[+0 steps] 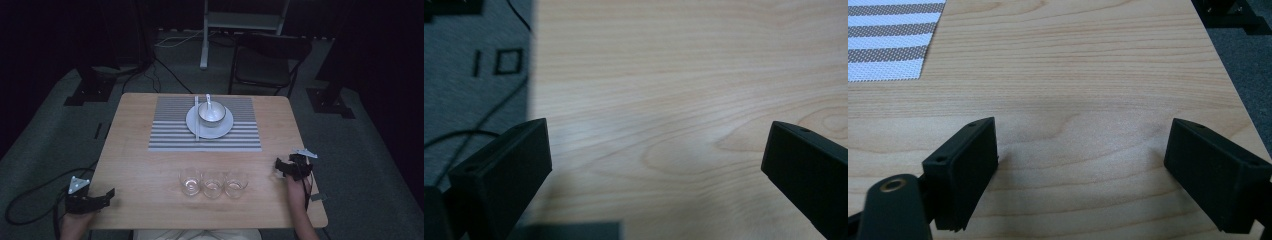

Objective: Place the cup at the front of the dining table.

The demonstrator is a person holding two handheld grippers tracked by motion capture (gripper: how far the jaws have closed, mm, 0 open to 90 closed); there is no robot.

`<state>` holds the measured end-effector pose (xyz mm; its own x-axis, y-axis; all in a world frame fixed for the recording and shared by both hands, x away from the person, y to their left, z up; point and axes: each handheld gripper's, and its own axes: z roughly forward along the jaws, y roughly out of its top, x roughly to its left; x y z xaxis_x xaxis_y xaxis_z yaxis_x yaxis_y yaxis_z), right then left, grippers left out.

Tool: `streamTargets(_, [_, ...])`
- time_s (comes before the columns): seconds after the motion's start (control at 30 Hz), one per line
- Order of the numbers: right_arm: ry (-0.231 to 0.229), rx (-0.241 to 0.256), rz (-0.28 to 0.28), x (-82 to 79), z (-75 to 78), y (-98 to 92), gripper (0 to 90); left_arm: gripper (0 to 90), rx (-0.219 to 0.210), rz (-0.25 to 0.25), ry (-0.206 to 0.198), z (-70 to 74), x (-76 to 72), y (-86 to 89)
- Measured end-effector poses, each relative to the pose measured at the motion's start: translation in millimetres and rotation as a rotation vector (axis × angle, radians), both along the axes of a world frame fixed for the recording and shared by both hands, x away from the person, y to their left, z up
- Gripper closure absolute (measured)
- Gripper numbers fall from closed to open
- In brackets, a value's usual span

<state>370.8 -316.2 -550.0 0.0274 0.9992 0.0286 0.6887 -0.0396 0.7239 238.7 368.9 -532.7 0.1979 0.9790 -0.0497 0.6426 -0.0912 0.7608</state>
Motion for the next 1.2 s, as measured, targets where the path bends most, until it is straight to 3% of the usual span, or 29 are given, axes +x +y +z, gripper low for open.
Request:
streamTargets(0.07, [0.001, -0.005, 0.002, 0.3, 0.0, 0.4, 13.2, 0.3, -0.04, -0.013, -0.048, 0.4, -4.5, 6.6])
streamTargets(0.1, [0.001, -0.007, 0.002, 0.4, -0.1, 0.7, 13.2, 0.3, -0.04, -0.017, -0.05, -0.8, -4.8, 6.8])
streamTargets(0.2, [0.002, -0.008, 0.002, 0.5, -0.1, 1.0, 13.2, 0.3, -0.021, -0.045, -0.031, -6.1, -3.2, 3.6])
streamTargets(0.23, [0.002, -0.01, 0.003, 0.6, -0.1, 0.9, 13.2, 0.3, -0.002, -0.056, 0.003, -10.0, 0.0, 0.4])
streamTargets(0.3, [0.003, -0.011, 0.003, 0.6, -0.1, 0.9, 13.2, 0.3, 0.004, -0.063, 0.003, -10.2, 1.5, -1.1])
streamTargets(0.43, [0.002, -0.011, 0.004, 0.5, -0.1, 1.0, 13.2, 0.3, -0.035, -0.085, 0.035, -11.0, 3.9, 2.0])
streamTargets(0.6, [0.002, -0.012, 0.006, 0.3, -0.1, 1.0, 13.2, 0.3, -0.017, -0.114, 0.043, -10.9, 4.8, -1.8])
streamTargets(0.67, [0.003, -0.013, 0.006, 0.3, -0.1, 1.0, 13.2, 0.3, 0.015, -0.158, 0.07, -11.2, 10.7, -9.2])
streamTargets(1.2, [0.002, -0.013, 0.01, 0.3, -0.2, 1.6, 13.2, 2.8, -0.045, -0.215, 0.033, -0.1, 13.4, -18.6])
